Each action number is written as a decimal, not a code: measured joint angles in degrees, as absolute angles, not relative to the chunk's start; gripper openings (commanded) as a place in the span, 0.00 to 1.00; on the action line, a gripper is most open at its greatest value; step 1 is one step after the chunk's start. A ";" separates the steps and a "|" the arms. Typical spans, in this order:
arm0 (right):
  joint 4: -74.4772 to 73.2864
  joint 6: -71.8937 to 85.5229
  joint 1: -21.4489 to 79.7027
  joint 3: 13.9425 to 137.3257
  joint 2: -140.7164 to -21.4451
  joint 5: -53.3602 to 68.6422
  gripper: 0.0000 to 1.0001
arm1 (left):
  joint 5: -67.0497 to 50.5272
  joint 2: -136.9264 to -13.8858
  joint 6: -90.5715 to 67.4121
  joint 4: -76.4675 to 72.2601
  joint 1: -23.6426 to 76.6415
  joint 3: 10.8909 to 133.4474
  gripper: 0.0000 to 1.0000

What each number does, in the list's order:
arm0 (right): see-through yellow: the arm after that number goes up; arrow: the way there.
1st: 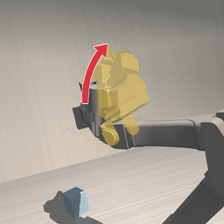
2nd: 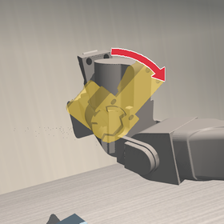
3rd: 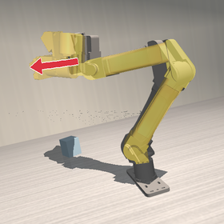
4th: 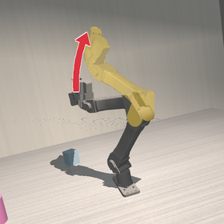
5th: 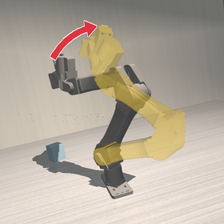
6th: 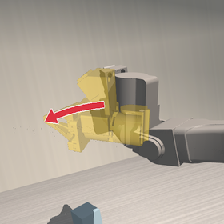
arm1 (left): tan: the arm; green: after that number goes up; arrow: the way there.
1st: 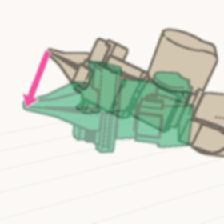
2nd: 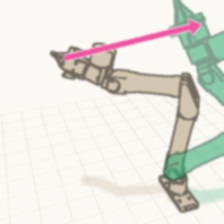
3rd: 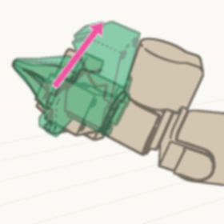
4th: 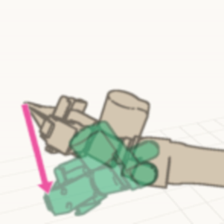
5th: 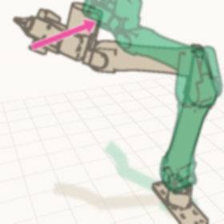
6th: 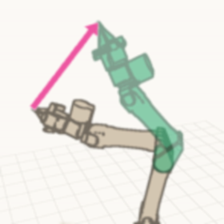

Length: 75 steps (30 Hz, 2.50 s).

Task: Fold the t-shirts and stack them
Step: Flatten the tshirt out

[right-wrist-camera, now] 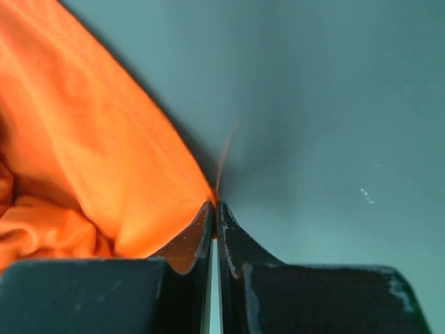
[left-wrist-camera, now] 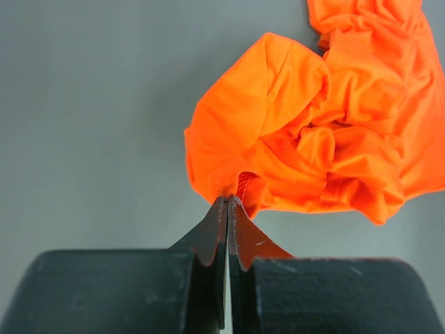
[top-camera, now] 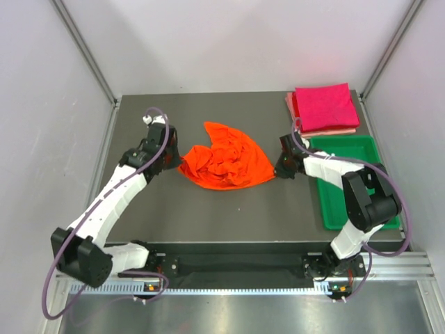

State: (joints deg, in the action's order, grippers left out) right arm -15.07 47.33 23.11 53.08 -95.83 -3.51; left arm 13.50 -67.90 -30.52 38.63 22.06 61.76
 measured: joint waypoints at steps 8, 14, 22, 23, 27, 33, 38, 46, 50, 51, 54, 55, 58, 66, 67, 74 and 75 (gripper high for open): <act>-32.56 38.96 17.12 87.02 -94.19 -3.66 0.00 | 14.37 -94.32 -27.99 49.17 18.46 110.54 0.00; -34.35 33.58 9.50 112.79 -90.48 -2.87 0.00 | 12.56 -102.65 -28.08 52.86 14.35 139.68 0.00; -34.76 31.57 8.16 90.98 -74.76 1.85 0.00 | 4.36 -78.63 -30.63 45.54 12.80 96.36 0.00; -33.82 31.64 8.32 84.40 -71.88 2.72 0.00 | 2.87 -74.28 -31.40 44.34 12.86 88.05 0.00; -32.82 32.73 8.97 59.07 -61.67 5.61 0.00 | -0.71 -61.08 -34.81 42.41 12.88 64.49 0.00; -31.53 34.50 12.25 37.04 -57.28 7.73 0.00 | -5.85 -49.08 -40.73 36.51 12.91 40.53 0.00; -30.96 35.16 14.94 34.15 -59.00 5.96 0.00 | -8.21 -53.15 -41.78 34.89 12.91 34.74 0.01; -30.87 36.18 15.29 34.06 -59.35 1.74 0.00 | -6.85 -53.89 -40.82 35.29 12.91 36.45 0.33; -31.18 36.73 15.35 33.67 -58.22 -2.02 0.00 | 3.22 -53.87 -43.66 37.89 12.91 38.04 0.30; -31.33 36.84 15.35 33.50 -57.69 -2.63 0.00 | 5.04 -53.87 -44.62 38.50 12.88 38.04 0.29; -31.81 37.15 15.38 32.97 -55.46 -4.23 0.00 | 9.91 -53.87 -49.30 41.25 12.88 37.89 0.22; -32.18 37.19 15.38 32.97 -54.74 -4.73 0.00 | 11.38 -53.89 -51.27 42.09 12.88 37.63 0.20; -32.25 37.28 15.38 32.91 -53.30 -5.04 0.00 | 14.24 -54.22 -55.99 44.84 12.88 36.51 0.18; -31.66 37.23 15.38 31.57 -52.95 -3.97 0.00 | 17.21 -55.37 -61.84 46.65 12.88 32.73 0.26; -31.64 37.26 15.38 31.53 -52.95 -3.77 0.00 | 17.15 -55.51 -62.11 46.39 12.88 31.75 0.26; -31.24 37.15 15.38 31.51 -52.95 -2.74 0.04 | 16.16 -59.81 -62.70 45.08 12.88 29.02 0.32; -31.24 37.19 15.38 31.51 -52.95 -2.70 0.07 | 16.19 -60.12 -62.67 44.66 12.88 28.86 0.32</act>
State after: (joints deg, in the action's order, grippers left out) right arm -31.24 37.19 15.38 31.51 -52.95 -2.70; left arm 16.19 -60.12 -62.67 44.66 12.88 28.86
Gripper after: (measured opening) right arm 0.025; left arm 0.310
